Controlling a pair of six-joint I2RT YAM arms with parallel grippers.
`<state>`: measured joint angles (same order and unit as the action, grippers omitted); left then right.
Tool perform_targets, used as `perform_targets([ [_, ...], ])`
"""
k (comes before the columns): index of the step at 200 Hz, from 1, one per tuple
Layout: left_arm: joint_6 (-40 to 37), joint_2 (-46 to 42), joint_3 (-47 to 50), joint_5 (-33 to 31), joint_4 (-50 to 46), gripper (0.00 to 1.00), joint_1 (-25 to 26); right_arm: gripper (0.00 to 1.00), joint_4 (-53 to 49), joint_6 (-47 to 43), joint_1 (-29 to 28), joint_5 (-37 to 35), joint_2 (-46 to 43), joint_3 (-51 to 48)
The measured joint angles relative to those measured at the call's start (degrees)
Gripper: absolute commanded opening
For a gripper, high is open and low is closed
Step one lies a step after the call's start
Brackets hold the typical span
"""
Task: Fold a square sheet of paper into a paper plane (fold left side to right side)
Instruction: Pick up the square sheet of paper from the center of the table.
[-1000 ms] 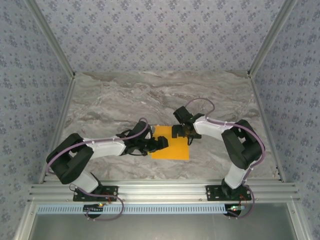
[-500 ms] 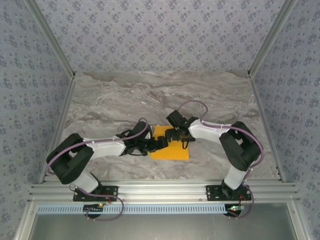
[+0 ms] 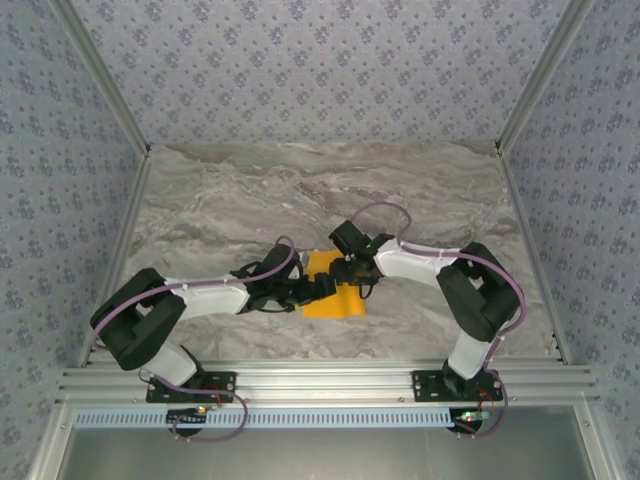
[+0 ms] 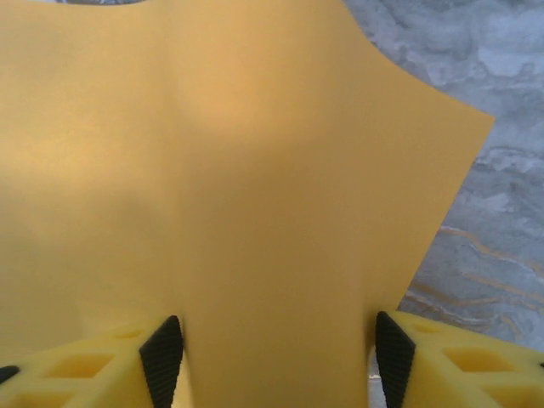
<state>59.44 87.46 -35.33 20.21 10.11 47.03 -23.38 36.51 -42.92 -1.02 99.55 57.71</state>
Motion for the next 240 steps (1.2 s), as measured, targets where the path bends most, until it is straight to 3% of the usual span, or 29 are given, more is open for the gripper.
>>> perform_targets([
  [37, -0.4, -2.9, 1.9, 1.6, 0.4, 0.92, -1.9, 0.41, 1.6, -0.1, -0.5, 4.3, 0.0, 0.1],
  [85, -2.6, -15.3, 3.1, 2.4, -0.7, 0.94, -12.1, 0.32, 5.7, -1.4, -0.1, 10.0, -1.0, -2.4],
  [126, -4.1, -27.8, 7.6, 7.1, -2.2, 0.98, -23.6, 0.27, 15.2, -1.4, 4.8, 18.8, -5.5, -9.5],
  [163, -4.8, -34.9, 9.3, 13.6, -2.8, 0.98, -30.9, 0.26, 26.5, -0.8, 11.0, 29.7, -10.1, -15.8],
  [240, -5.2, -36.7, 4.8, 25.7, 2.1, 0.98, -32.4, 0.25, 34.6, 0.9, 22.6, 46.3, -31.9, -17.7],
])
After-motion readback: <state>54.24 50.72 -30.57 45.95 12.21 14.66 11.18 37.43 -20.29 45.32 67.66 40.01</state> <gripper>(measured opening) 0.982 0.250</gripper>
